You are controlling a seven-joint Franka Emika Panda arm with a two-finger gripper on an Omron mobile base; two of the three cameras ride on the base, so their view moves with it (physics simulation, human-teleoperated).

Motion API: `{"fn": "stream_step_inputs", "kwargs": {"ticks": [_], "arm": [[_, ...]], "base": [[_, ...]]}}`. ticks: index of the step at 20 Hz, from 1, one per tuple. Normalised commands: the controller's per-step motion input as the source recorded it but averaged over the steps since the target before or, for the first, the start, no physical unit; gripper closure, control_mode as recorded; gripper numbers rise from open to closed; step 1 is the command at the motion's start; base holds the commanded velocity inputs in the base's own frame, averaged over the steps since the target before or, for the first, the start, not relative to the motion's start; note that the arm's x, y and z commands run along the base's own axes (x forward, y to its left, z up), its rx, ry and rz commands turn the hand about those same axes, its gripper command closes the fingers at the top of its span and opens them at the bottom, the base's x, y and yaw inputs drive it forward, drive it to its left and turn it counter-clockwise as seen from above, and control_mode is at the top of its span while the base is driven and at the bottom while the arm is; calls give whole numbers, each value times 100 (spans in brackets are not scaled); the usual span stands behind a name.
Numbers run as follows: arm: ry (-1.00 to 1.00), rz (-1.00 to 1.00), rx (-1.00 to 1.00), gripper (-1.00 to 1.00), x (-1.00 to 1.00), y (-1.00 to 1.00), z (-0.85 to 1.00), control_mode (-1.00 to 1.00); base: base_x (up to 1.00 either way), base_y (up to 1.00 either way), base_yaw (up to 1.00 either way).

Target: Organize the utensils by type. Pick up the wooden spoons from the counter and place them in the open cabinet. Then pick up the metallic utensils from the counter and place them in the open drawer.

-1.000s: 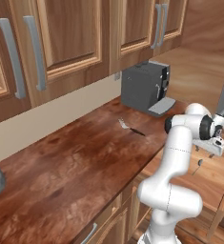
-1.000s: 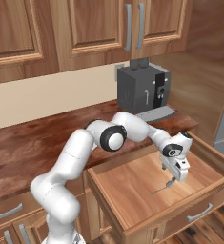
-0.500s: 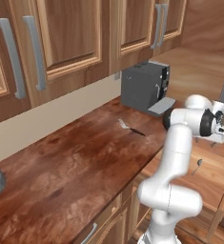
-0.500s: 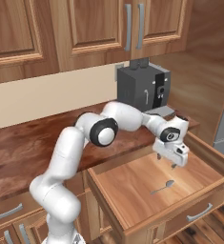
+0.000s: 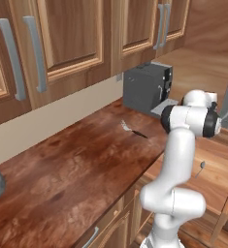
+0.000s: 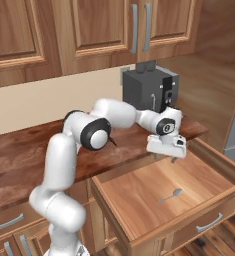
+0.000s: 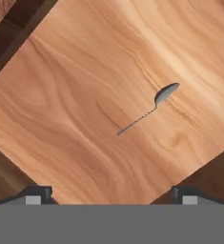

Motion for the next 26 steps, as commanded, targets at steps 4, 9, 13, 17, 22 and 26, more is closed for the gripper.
{"fn": "stream_step_inputs", "kwargs": {"ticks": [4,9,13,17,22,26], "arm": [[-1,54,0,-100,0,58,23,-100],[-1,44,1,-100,7,46,30,-100],[0,36,11,-100,24,46,22,-100],[0,26,18,-100,48,36,5,-100],[-2,8,18,-100,43,28,0,-100],[-10,0,3,-100,42,55,-1,-100]], "base": [[0,0,0],[0,0,0],[0,0,0],[0,0,0],[0,0,0],[0,0,0]]}}
